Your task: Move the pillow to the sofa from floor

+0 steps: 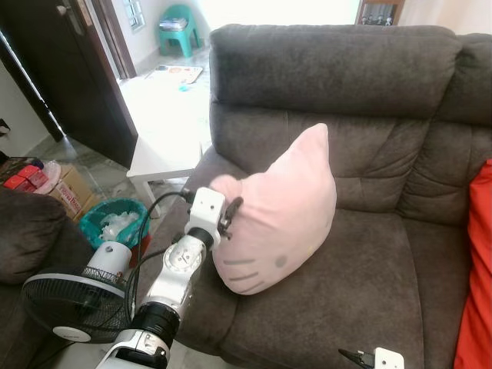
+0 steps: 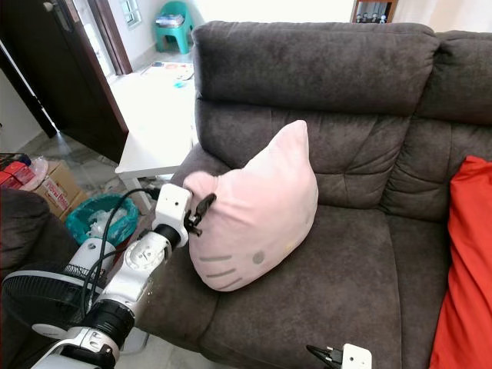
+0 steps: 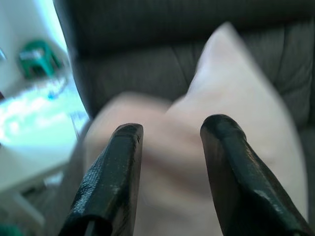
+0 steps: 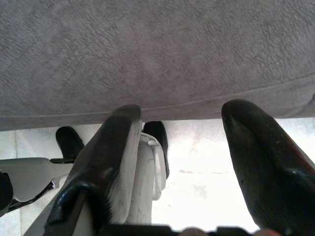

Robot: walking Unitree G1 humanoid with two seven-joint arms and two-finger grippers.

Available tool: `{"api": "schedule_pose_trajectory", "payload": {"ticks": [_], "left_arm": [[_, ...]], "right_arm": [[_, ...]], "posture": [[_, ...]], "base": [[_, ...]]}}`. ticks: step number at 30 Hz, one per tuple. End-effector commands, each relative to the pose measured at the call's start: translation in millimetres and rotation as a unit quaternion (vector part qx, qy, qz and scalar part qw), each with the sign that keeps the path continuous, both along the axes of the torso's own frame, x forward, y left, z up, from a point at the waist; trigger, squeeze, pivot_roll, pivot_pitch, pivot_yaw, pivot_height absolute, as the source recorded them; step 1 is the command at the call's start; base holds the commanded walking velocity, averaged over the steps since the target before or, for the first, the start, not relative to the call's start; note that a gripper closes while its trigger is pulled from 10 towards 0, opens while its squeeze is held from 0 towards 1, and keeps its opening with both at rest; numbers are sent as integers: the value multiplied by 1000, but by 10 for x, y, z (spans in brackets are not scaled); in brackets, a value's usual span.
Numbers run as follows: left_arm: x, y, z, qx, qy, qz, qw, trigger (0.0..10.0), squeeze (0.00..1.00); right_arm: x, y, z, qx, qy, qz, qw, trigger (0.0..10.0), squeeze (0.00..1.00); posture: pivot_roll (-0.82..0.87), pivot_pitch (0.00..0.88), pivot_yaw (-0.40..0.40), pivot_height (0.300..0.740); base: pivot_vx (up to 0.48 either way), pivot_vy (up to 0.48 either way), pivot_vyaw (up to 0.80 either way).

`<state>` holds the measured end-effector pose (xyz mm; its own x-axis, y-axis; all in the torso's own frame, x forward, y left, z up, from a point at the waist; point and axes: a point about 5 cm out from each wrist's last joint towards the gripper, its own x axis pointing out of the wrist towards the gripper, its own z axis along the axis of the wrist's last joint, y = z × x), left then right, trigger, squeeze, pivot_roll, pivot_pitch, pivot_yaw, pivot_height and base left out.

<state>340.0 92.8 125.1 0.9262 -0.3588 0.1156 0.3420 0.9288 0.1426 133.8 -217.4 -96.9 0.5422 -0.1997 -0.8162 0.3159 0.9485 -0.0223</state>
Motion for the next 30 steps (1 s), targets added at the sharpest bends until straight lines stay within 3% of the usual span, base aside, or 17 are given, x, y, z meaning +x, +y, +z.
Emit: {"api": "schedule_pose_trajectory", "payload": {"ticks": [1, 3, 9, 11, 15, 16, 21, 25, 30], "left_arm": [[3, 21, 65, 5, -17, 2, 1000, 10000, 933], [-11, 18, 80, 7, -23, 1, 1000, 10000, 1000], [-85, 38, 20, 61, -41, -10, 997, 10000, 1000], [-105, 80, -1, 80, -49, -4, 996, 10000, 988], [-155, 273, -42, 69, -49, 49, 995, 10000, 957], [-181, 314, -71, 74, -51, 64, 994, 10000, 31], [-319, 463, -192, 90, -57, 128, 986, 10000, 0], [-393, 516, -259, 88, -55, 149, 983, 10000, 0], [-509, 641, -465, 79, -18, 184, 980, 10000, 0]], "right_arm": [[7, 17, -2, 2, 0, 1, 1000, 10000, 0], [8, 18, -2, 3, 0, 1, 1000, 10000, 0], [11, 22, -2, 2, 0, 1, 1000, 10000, 0], [11, 22, -1, 2, 0, 0, 1000, 10000, 0], [11, 19, 0, 2, -1, -1, 1000, 10000, 0], [11, 19, 0, 3, -2, -1, 1000, 10000, 0], [14, 14, 5, 3, -7, -3, 1000, 10000, 0], [13, 11, 5, 2, -7, -2, 1000, 10000, 0], [2, 6, 4, 0, -7, 0, 1000, 10000, 0]], "posture": [[-31, 0, 63, 740], [-29, 0, 64, 740], [-29, 0, 67, 740], [-30, 0, 68, 740], [-24, 0, 68, 740], [-24, 0, 69, 740], [-30, 0, 68, 740], [-29, 0, 67, 740], [-40, 0, 48, 740]], "base": [[0, 0, 0], [0, 0, 0], [0, 0, 0], [0, 0, 0], [0, 0, 0], [0, 0, 0], [0, 0, 0], [0, 0, 0], [0, 0, 0]]}}
